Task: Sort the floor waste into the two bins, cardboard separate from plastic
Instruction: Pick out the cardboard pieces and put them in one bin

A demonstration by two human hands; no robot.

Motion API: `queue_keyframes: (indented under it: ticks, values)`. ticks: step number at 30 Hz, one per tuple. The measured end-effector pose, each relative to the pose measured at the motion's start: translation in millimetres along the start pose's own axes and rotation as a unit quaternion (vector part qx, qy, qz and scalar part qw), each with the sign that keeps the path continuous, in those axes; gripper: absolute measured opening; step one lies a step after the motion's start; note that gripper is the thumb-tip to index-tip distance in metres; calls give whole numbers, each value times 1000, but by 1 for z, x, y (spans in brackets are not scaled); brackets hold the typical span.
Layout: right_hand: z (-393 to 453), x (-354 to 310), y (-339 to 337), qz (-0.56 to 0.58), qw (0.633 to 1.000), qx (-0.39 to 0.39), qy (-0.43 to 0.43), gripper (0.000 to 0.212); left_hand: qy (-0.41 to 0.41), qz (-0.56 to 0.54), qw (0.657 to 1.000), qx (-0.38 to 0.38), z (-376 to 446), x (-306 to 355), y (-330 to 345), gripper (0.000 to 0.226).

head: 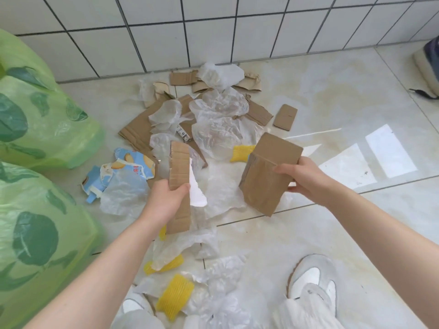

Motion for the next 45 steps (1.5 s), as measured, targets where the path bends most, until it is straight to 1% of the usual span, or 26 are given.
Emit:
queue_keyframes:
  ticks: [4,7,8,10,13,15,18,20,21,22,24,25,26,27,30,32,34,36,37,39,40,42,44,45]
  values:
    - [-15,16,13,-141,988,-55,3,24,-3,11,1000,-23,-2,-4,8,14]
    - [-30,31,24,-231,963,-128,58,17,1,25,999,-38,-4,-10,9,13]
    - [-33,33,26,-253,955,-139,69,16,2,25,999,-41,-5,-12,9,11]
    - [-33,23,27,-255,958,-124,53,15,0,18,999,-43,-6,-15,6,12]
    - [-21,-4,27,-210,976,-57,-1,13,-12,11,999,-40,-6,-22,-2,15]
    - [-8,-12,36,-189,981,-45,-9,11,-22,10,999,-27,-3,-26,-9,16]
    - [18,-10,52,-239,971,-29,-2,18,-37,21,999,0,6,-32,-22,13]
    - [34,-5,60,-296,955,8,11,24,-42,34,998,13,14,-36,-28,9]
    - [39,-3,65,-341,939,31,13,25,-44,41,998,20,17,-38,-31,7]
    - [42,-4,71,-394,917,52,14,28,-44,51,997,28,19,-39,-34,7]
    - [43,-3,84,-489,869,75,24,46,-40,80,995,45,21,-41,-40,8]
    - [43,0,90,-516,852,81,27,53,-37,97,993,53,23,-43,-42,10]
    - [45,3,95,-531,843,86,30,56,-35,112,991,62,24,-45,-45,10]
    - [46,6,98,-527,844,90,37,56,-34,123,989,69,25,-48,-47,9]
    - [49,19,97,-433,892,107,80,52,-22,145,986,81,27,-52,-49,10]
    - [51,21,97,-413,901,110,79,47,7,191,978,85,26,-47,-47,11]
    - [53,20,96,-389,912,108,70,40,55,253,961,95,26,-33,-47,12]
    - [53,17,95,-355,928,93,64,38,89,300,943,116,30,-23,-51,11]
    - [52,13,95,-345,933,80,61,36,93,317,935,127,34,-21,-54,12]
    - [48,6,97,-329,942,54,47,29,74,339,929,130,42,-25,-60,12]
    - [47,4,98,-323,945,43,44,26,58,347,929,116,46,-31,-61,15]
    - [45,5,98,-316,948,25,39,26,30,341,937,63,52,-47,-56,20]
    - [46,9,100,-296,955,2,33,28,28,303,953,12,49,-59,-45,27]
    - [45,9,102,-276,961,-11,27,28,38,283,958,-1,44,-61,-39,30]
Point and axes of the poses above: each hand's wrist, its own z-axis towards the middle knuckle, its own y-axis out of the palm, x = y × z, the point moved 10 cm from there along z, towards the middle knuckle, and after that the axes turned 2 degrees about z, right-handed, at the moved point
